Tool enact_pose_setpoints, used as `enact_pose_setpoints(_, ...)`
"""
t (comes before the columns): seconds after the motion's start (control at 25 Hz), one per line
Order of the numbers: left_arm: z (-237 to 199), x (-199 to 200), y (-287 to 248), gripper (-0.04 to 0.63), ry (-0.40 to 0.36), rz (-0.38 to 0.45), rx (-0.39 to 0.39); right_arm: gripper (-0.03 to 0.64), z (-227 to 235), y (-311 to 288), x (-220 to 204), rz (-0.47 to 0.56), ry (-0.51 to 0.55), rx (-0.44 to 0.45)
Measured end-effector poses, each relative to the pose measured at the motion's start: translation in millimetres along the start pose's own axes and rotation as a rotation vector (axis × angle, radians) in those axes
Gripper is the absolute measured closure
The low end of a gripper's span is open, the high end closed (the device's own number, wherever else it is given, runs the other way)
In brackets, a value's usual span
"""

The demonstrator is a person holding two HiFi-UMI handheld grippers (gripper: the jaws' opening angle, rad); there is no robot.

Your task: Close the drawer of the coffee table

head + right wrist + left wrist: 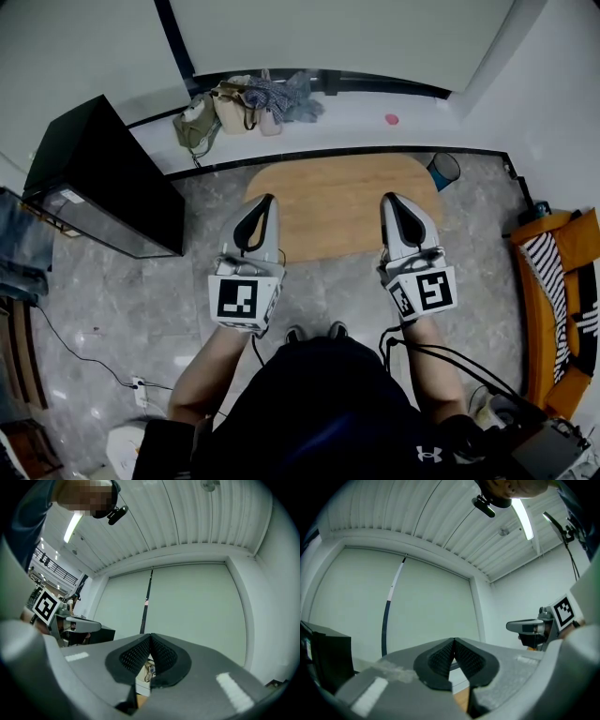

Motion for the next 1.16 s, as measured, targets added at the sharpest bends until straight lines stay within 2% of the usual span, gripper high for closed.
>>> enact_pose_setpoints(0.76, 0, -2, 7, 0.594, 0.008, 0.005, -0.023, 0.615, -11, 8, 0, -0.002, -0.002, 0.007)
enact_pose_setpoints(1.16, -1, -10, 11, 0.594, 0.031, -0.004, -0.003, 0.615, -16, 7, -4, -0.015, 0.003, 0.018)
Point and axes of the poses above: the fingertips, and each gripper's own axes: y backward along the fingers, z to its right, x out of its top, the point moved 5 cm from there along y, backward along the fingers, and after that the axes turned 7 degrees about -y, right-handed, at the moved point
